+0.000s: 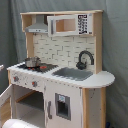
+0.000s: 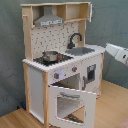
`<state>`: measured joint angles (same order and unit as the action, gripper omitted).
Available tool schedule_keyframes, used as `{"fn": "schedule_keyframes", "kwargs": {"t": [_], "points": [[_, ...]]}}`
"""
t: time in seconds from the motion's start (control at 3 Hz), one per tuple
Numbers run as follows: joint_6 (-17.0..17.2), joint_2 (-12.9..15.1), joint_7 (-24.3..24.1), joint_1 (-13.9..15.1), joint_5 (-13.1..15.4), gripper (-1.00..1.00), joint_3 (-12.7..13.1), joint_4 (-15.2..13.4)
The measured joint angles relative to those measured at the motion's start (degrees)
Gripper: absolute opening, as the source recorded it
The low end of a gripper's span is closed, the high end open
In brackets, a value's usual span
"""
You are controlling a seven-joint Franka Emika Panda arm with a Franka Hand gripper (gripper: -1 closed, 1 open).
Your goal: Play with the kitchen
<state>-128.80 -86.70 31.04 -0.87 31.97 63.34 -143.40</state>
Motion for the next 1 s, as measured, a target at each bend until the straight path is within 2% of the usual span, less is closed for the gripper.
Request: {"fn": "schedule_keyframes", "kwargs": {"t": [0.33, 1.0], "points": [[3.20, 0.08, -3.74, -0.29, 3.55, 1.00, -2.38, 0.18], [6.53, 0.32, -11.50, 0.98, 10.42, 1.00, -7.66, 1.01]]}}
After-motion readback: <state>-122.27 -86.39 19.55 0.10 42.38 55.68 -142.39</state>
